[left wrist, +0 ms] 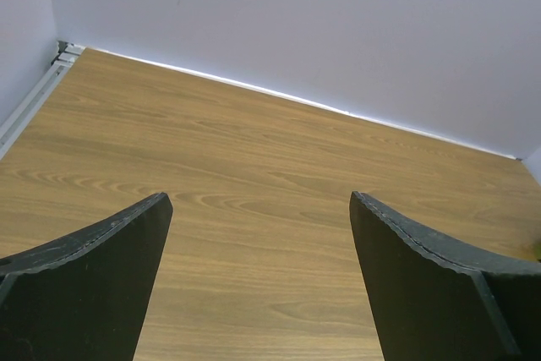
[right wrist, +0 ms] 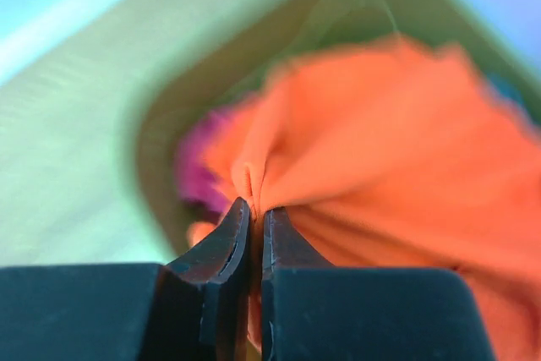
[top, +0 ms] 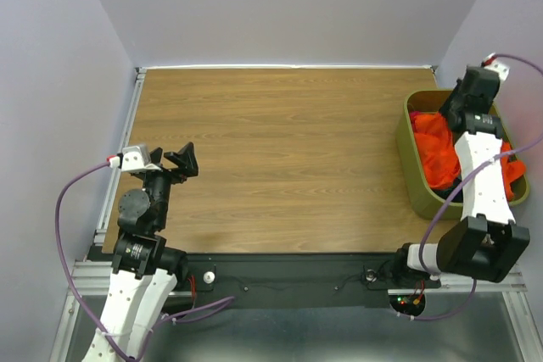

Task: Fold and stack the t-shirts
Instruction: Grab the tshirt from the pile, then move the tshirt to the center of the board

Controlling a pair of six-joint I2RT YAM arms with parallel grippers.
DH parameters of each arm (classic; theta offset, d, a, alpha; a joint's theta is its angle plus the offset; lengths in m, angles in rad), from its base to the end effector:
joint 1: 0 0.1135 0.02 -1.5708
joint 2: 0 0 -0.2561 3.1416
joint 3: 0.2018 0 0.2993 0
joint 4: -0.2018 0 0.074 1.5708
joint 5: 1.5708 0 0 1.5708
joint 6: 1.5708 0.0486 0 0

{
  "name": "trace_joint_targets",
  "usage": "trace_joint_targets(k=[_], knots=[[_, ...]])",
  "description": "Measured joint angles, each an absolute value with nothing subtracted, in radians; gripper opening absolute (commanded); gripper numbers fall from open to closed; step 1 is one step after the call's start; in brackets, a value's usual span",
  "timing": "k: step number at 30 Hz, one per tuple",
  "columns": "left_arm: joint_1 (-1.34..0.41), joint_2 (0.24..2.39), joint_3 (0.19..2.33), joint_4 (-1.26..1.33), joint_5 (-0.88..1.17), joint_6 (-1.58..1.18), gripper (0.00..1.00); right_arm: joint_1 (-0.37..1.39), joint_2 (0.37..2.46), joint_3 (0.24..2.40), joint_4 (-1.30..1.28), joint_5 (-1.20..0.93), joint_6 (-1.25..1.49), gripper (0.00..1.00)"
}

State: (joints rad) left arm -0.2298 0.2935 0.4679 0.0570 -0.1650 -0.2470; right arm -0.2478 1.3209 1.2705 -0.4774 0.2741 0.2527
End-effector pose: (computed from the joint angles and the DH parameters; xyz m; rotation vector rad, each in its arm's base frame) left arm 0.1692 -0.0314 0.3255 -0.1516 1.3399 -0.2922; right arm 0.3428 -0.1003 0.3460 0.6757 1.9771 -0.2843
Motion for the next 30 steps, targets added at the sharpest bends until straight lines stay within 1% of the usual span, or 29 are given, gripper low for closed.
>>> trace_joint_targets(k=[5,11,14,16,20,21,22,24,25,27,28,29,30], knots=[[-0.230,0.306,0.468,0.057,-0.165,-0.246,0.99,-0.226,1.291,1.478,-0.486,0.018,0.240,0.01],[-0.230,0.318,0.468,0.057,-0.165,-0.245,0.99,-0.091,1.388,1.799,-0.468,-0.306,0.240,0.00],[-0.230,0.327,0.468,0.056,-0.166,-0.245,0.99,0.017,1.480,1.945,-0.456,-0.389,0.245,0.01],[-0.230,0.333,0.468,0.056,-0.165,-0.245,0.99,0.119,1.559,2.038,-0.455,-0.432,0.252,0.01],[-0.230,0.343,0.468,0.056,-0.166,-0.245,0.99,0.296,1.701,2.146,-0.448,-0.492,0.266,0.01],[-0.230,0.344,0.468,0.056,-0.165,-0.245,0.99,0.329,1.723,2.149,-0.447,-0.501,0.268,0.03],[-0.230,0.346,0.468,0.055,-0.165,-0.245,0.99,0.360,1.743,2.148,-0.448,-0.510,0.270,0.14],[-0.230,0.346,0.468,0.056,-0.165,-0.245,0.99,0.410,1.763,2.106,-0.439,-0.521,0.271,0.28],[-0.230,0.347,0.468,0.056,-0.165,-0.245,0.99,0.421,1.761,2.072,-0.434,-0.521,0.273,0.39],[-0.230,0.352,0.468,0.056,-0.163,-0.245,0.99,0.447,1.731,1.939,-0.424,-0.523,0.271,0.47],[-0.230,0.355,0.468,0.056,-0.160,-0.245,0.99,0.453,1.703,1.854,-0.410,-0.509,0.268,0.53],[-0.230,0.360,0.468,0.056,-0.157,-0.245,0.99,0.455,1.679,1.786,-0.408,-0.499,0.265,0.55],[-0.230,0.366,0.468,0.056,-0.155,-0.245,0.99,0.454,1.636,1.667,-0.407,-0.453,0.263,0.57]])
